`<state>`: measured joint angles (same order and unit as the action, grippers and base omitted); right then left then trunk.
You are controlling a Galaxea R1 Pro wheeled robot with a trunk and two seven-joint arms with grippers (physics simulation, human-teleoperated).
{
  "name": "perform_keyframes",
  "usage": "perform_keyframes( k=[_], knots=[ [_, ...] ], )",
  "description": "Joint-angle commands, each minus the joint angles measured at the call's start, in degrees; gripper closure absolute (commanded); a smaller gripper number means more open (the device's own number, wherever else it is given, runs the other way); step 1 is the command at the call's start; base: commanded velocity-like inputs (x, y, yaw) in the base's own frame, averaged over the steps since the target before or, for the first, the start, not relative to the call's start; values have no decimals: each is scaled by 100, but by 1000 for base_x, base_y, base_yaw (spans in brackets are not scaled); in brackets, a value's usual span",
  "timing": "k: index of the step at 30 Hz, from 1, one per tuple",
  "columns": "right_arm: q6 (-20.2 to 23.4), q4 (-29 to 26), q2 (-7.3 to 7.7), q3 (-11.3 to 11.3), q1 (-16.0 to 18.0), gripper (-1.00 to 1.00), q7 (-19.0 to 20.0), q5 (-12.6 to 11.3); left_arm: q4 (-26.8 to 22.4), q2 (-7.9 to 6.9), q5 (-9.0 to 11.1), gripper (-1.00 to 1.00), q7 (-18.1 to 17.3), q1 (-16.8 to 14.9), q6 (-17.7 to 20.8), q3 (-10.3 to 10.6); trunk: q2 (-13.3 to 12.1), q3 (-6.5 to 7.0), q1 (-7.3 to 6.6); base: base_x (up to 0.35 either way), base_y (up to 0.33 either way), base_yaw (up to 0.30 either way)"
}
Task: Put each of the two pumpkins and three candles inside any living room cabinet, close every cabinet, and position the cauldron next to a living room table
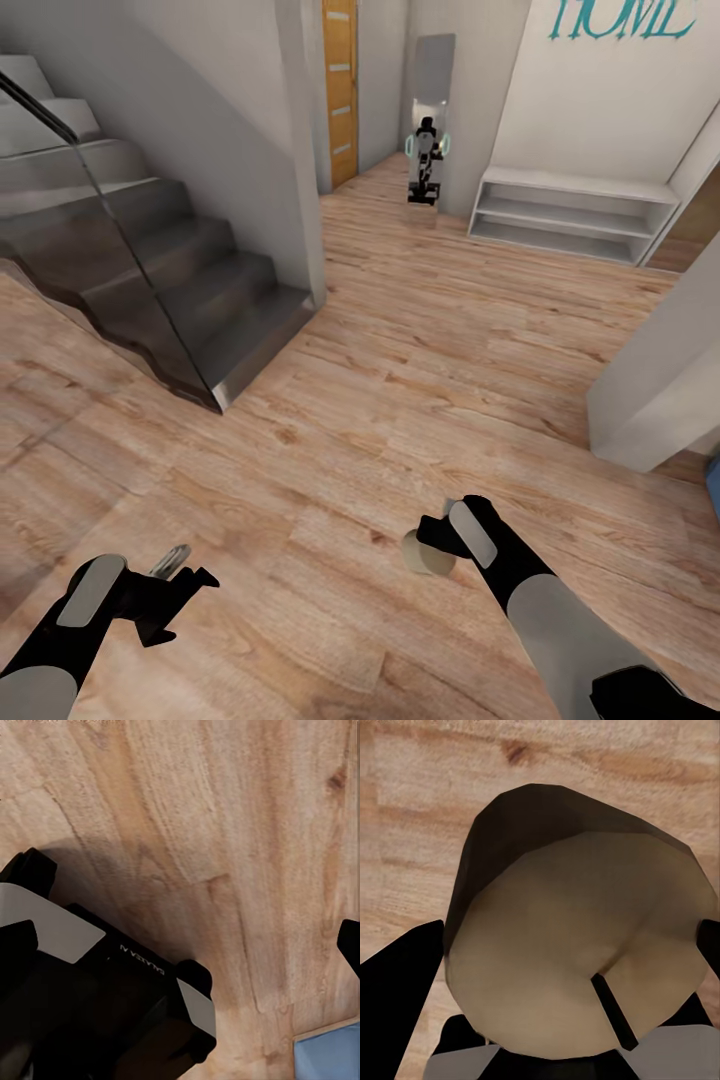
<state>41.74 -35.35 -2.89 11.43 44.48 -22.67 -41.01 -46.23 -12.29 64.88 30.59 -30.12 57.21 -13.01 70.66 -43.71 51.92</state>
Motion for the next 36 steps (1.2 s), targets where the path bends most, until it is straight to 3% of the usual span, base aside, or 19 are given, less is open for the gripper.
perform_keyframes(
  k=[1,16,27,32,36],
  knots=[
    [1,1,0,0,0,100,0,-1,-1,-1,-2,-100,0,-1,0,0,-42,28,-22,0,0,72],
    [1,2,-1,0,0,100,1,-3,-2,7,-2,-100,0,-1,0,0,-643,433,-352,0,0,84],
    [0,2,4,4,0,100,6,8,-4,60,-2,-100,0,-1,-2,0,-1085,711,-594,0,0,199],
    [-7,2,-2,15,0,100,7,14,-8,56,-2,-100,-12,-3,12,0,-1285,814,-703,0,0,269],
    [-8,2,-31,25,0,100,8,14,-9,61,-2,-100,-20,-3,17,0,-1285,816,-703,0,0,281]
  ],
)
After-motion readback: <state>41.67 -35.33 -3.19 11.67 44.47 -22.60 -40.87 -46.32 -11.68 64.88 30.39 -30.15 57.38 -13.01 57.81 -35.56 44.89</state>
